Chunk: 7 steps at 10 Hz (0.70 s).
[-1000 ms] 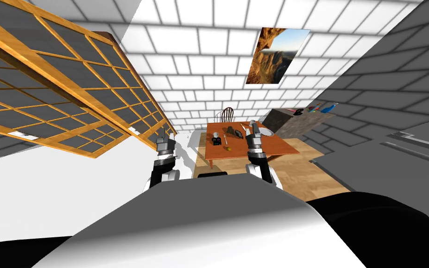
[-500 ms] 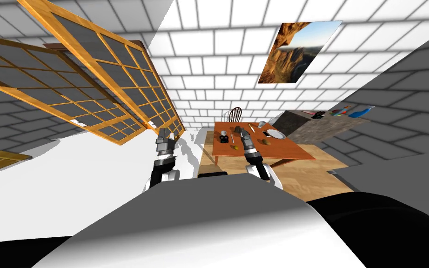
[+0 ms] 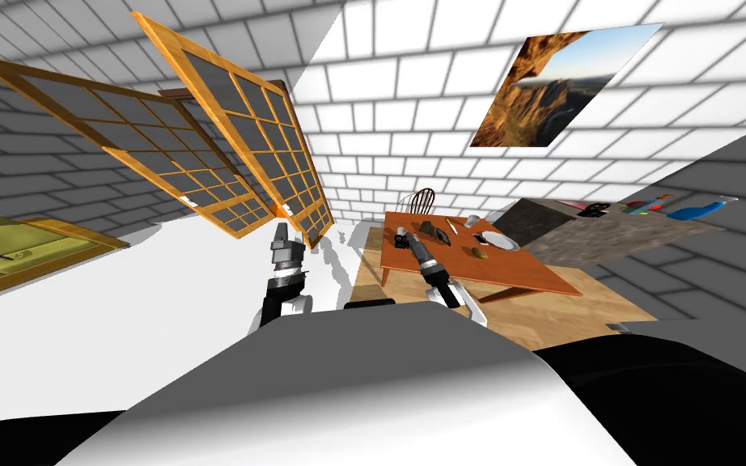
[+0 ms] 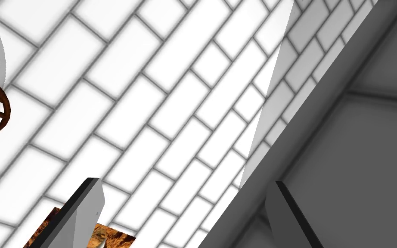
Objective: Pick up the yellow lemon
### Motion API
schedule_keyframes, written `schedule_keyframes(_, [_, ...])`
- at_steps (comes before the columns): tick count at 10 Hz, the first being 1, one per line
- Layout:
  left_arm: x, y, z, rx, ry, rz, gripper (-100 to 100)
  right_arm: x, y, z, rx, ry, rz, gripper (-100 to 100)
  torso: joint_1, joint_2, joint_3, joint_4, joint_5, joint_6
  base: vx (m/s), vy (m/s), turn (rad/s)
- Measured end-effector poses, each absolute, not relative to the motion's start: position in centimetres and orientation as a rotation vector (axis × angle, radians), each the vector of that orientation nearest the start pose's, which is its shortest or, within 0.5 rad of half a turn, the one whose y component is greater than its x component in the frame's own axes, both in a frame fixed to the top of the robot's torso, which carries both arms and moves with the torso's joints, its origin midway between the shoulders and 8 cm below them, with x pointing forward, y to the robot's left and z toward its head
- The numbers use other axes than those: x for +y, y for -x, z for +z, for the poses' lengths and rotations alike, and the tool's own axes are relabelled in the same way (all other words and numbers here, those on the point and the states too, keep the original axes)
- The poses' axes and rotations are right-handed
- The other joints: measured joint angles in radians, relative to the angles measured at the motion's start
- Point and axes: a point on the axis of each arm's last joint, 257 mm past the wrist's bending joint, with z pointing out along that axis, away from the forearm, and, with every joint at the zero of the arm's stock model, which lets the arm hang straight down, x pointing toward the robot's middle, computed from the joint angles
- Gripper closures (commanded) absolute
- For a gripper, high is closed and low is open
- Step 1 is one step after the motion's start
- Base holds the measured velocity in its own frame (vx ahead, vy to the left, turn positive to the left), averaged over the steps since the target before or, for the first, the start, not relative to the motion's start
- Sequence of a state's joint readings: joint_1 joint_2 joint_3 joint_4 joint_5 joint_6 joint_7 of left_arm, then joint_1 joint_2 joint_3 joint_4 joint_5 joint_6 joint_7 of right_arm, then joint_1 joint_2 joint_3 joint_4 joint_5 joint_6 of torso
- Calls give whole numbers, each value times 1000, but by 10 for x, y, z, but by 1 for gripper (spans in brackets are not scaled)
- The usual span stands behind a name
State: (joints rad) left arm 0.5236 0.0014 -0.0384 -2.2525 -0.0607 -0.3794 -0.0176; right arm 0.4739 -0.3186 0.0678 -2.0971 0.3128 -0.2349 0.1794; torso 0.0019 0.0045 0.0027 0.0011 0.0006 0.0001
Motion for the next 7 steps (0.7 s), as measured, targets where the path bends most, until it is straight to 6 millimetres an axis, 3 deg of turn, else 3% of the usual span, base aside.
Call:
schedule_keyframes(2, [268,-368,-21,771,752,-1235,0,-245,-405,-169,1454,-320,698,-100,1,1,0,0,0,0,-47,85,310])
schedule_keyframes(3, [268,-368,-21,771,752,-1235,0,-250,-408,-189,1515,-280,637,-100,1,0,0,0,0,0,-22,44,76])
schedule_keyframes(7, [268,-368,-21,772,752,-1234,0,-262,-404,-243,1671,-157,455,-100,-3,-1,-1,0,-1,1,-15,27,179])
